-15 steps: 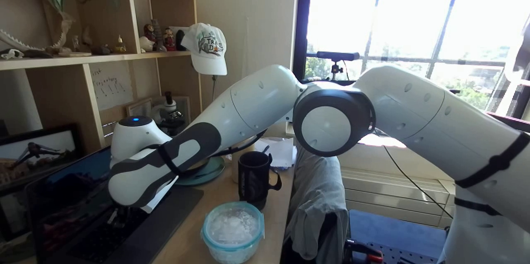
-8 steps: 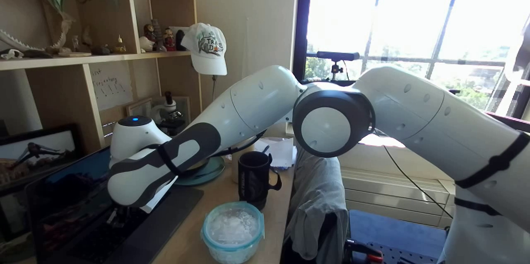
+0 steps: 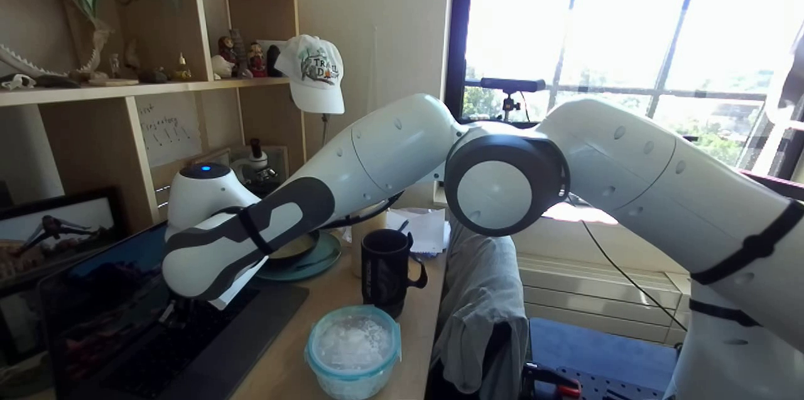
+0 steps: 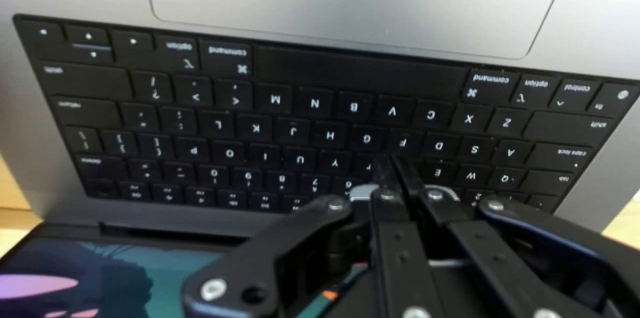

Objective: Press the keyboard

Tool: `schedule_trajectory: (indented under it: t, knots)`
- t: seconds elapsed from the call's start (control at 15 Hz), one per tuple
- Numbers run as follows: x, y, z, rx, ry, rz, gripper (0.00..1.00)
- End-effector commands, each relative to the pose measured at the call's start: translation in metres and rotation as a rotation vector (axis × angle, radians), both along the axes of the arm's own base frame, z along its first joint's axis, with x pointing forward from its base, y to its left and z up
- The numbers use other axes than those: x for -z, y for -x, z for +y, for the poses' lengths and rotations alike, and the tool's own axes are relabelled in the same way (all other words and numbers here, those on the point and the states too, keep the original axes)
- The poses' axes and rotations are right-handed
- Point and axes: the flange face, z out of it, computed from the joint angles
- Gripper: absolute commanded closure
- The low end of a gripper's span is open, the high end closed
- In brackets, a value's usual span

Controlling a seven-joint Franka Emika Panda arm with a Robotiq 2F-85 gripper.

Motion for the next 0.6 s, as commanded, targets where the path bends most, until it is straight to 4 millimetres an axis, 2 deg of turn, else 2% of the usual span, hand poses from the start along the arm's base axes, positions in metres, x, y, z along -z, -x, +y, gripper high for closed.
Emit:
schedule_trajectory:
  t: [0.0,0.53]
  knots:
    - [-0.034,0.001,-0.002,0.057,0.011,0.005,0.93]
    - [-0.108,0.009,-0.002,0.071,0.019,0.004,0.93]
